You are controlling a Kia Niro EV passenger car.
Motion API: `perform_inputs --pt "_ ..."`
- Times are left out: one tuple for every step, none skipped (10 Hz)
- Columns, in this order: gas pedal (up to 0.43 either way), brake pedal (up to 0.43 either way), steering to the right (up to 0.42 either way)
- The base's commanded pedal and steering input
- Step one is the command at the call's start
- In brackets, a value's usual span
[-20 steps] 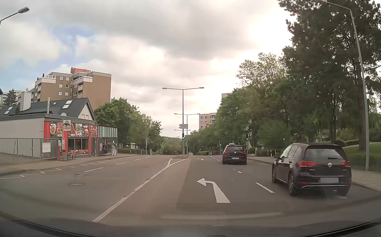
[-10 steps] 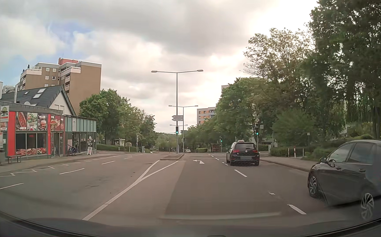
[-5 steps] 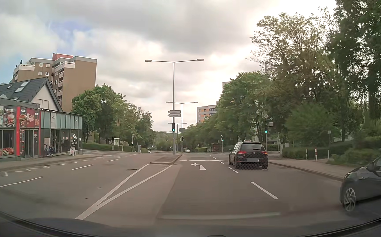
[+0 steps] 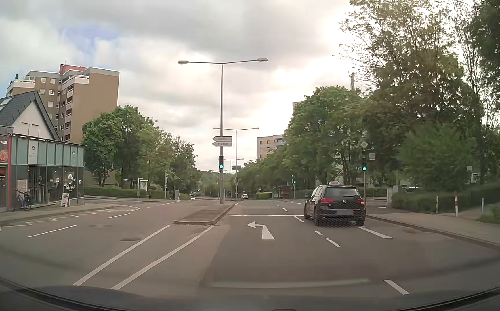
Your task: Follow the waypoints while adhering to traffic rules and regulations
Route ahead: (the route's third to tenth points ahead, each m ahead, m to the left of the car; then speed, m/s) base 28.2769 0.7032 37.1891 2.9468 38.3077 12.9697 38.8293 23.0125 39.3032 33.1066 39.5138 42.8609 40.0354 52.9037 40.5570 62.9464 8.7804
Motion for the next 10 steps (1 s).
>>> perform_inputs --pt "0.000 0.000 0.000" --pt "0.000 0.000 0.001" --pt "0.000 0.000 0.001" --pt "0.000 0.000 0.001" --pt "0.000 0.000 0.001" --pt "0.000 0.000 0.001" --pt "0.000 0.000 0.001" --pt "0.000 0.000 0.000" --pt "0.000 0.043 0.001" --pt "0.000 0.104 0.001"
